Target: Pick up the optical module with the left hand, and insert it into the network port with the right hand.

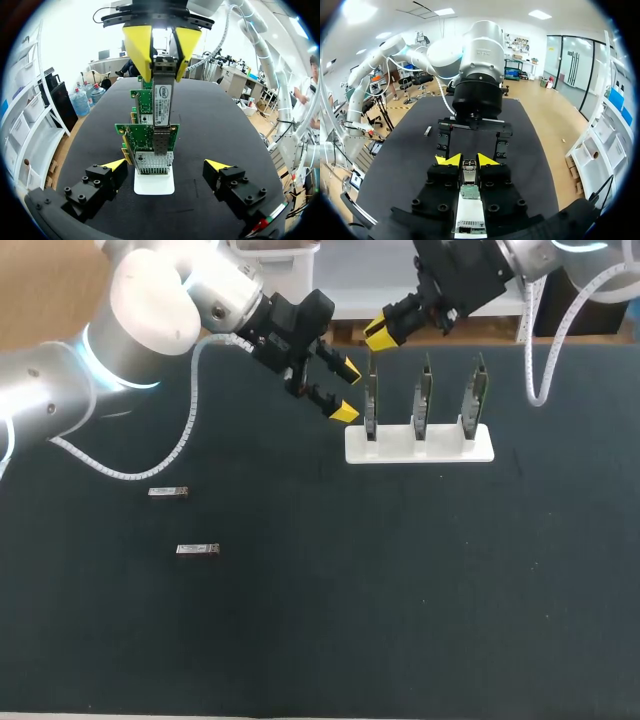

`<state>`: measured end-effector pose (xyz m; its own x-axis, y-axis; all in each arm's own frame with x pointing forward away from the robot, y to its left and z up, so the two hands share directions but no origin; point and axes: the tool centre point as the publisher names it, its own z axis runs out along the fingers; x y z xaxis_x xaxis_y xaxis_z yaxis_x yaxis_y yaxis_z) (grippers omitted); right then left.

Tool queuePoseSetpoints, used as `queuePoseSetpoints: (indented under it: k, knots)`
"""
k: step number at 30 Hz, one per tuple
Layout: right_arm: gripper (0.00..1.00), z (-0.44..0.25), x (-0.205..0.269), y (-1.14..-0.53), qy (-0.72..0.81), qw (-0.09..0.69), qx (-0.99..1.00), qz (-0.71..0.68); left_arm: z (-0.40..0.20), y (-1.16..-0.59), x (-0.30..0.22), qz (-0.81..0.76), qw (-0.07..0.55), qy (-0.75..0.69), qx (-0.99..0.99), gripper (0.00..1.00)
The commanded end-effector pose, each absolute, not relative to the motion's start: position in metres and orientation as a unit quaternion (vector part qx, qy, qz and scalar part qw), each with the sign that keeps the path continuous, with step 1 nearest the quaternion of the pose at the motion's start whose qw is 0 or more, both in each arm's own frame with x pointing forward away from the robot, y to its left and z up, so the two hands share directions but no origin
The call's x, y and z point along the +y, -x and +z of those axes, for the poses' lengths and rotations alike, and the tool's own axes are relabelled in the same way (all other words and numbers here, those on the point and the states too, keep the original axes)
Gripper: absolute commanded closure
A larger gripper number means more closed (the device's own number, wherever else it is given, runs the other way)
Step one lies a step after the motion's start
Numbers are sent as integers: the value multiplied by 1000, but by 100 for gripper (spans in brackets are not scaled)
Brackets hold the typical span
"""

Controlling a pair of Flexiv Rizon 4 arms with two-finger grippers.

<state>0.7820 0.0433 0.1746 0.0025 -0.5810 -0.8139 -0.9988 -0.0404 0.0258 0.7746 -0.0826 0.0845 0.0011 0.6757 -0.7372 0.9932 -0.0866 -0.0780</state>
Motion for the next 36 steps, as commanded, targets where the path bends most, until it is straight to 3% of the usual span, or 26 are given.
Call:
queuePoseSetpoints:
  k: [1,36]
  knots:
    - [100,177,42,-786,637,310,615,348,85,-776,-83,-322,243,-664,630,0]
    - [100,174,44,-785,637,310,618,341,85,-776,-83,-322,243,-664,630,0]
